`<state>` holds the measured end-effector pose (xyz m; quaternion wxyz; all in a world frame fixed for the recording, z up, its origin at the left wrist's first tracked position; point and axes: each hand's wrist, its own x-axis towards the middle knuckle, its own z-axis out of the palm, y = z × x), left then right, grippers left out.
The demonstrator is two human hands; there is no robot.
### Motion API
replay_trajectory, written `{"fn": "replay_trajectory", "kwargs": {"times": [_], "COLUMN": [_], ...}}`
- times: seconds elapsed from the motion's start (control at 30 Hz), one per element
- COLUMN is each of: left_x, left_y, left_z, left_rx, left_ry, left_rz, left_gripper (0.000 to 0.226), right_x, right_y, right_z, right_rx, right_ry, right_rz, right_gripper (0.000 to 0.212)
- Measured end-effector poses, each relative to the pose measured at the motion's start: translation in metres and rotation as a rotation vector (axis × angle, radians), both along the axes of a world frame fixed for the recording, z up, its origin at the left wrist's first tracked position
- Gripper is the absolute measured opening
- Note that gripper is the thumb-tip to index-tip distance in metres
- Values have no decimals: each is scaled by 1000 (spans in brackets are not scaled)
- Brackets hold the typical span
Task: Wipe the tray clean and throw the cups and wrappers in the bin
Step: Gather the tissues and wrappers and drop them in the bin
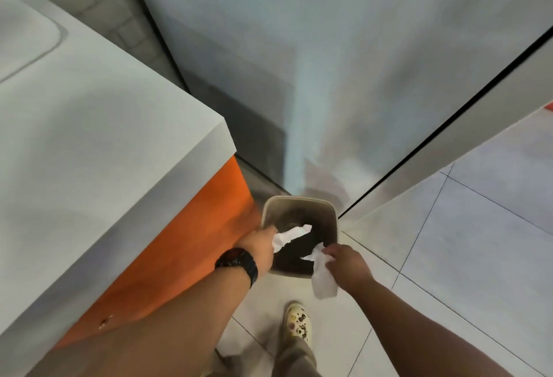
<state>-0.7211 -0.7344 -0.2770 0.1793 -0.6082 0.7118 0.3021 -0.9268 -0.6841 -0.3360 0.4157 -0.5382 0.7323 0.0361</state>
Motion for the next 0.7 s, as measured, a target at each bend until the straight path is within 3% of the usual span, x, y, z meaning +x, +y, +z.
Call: {"fn": "replay_trajectory", "kwargs": {"times": [0.2,0.4,0.7], "left_x": [-11,9,56], "left_y": [5,15,25], "left_z": [-3,10,80], "left_rx": [84,75,-52], "left_ry": [71,-29,16], "left_rz": [-6,16,151], "left_gripper": [69,54,50], "right_x": [7,4,59], "right_y": [-11,-10,-40], "right_z": [6,23,97], "right_rx": [-60,-24,-237], "right_ry": [-53,-27,-58], "right_rz": [-87,45,335], "right_gripper": [43,35,29]}}
